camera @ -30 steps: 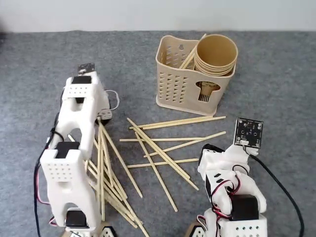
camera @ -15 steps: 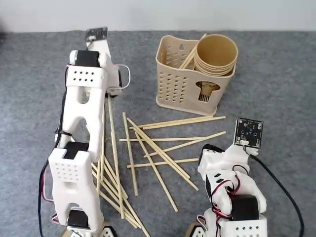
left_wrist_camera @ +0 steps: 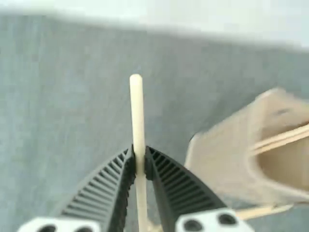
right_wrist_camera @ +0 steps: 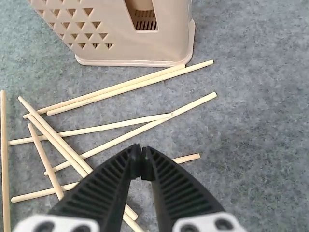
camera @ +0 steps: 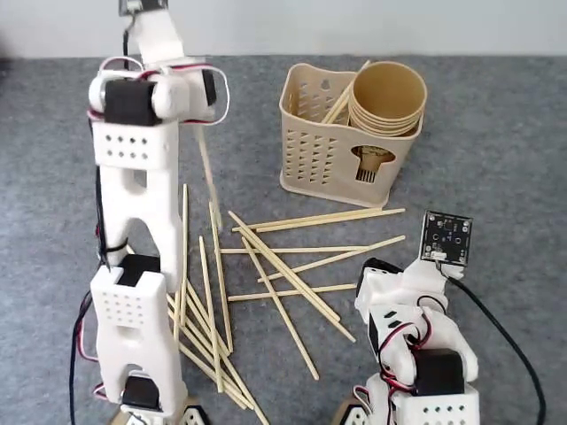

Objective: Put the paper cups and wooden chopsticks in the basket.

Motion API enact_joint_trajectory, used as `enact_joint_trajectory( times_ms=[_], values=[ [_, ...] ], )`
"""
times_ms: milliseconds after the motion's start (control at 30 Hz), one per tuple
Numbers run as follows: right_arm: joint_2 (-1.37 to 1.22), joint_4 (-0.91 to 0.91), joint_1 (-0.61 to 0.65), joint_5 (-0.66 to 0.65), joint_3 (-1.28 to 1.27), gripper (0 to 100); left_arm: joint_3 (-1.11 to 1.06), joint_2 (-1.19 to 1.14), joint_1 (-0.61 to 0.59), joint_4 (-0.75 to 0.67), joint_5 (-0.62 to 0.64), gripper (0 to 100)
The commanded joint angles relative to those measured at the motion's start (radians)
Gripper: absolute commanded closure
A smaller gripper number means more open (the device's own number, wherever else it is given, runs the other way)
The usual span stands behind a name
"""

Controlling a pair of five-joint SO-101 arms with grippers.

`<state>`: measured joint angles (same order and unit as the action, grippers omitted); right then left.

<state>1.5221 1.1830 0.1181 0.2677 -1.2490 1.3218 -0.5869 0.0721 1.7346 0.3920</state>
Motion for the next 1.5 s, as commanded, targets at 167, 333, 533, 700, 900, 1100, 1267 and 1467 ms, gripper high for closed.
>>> enact_joint_trajectory(
  times_ms=[167,333,533,700,900,1100,1267,1467],
  values=[
    [0.010,-0.024,-0.004,0.011,0.005,98.9,0.357,0.020,0.123,-0.094,0.009,99],
    [0.010,-0.022,-0.004,0.011,0.005,98.9,0.357,0.049,0.152,-0.311,0.011,99],
    [0.010,-0.022,-0.004,0.011,0.005,98.9,0.355,0.023,0.218,-0.531,0.009,99],
    [0.010,-0.021,-0.004,0.011,0.005,98.9,0.355,-0.066,0.238,-0.687,0.006,99],
    [0.010,-0.019,-0.004,0.011,0.005,98.9,0.355,-0.212,0.229,-0.689,-0.005,99],
    [0.010,-0.021,-0.004,0.011,0.005,98.9,0.357,-0.255,0.229,-0.586,-0.110,97],
    [0.010,-0.021,-0.004,0.011,0.005,98.9,0.357,-0.180,0.227,-0.503,-0.055,88],
    [0.010,-0.019,-0.004,0.011,0.005,98.9,0.357,-0.074,0.226,-0.382,-0.055,86]
  ],
)
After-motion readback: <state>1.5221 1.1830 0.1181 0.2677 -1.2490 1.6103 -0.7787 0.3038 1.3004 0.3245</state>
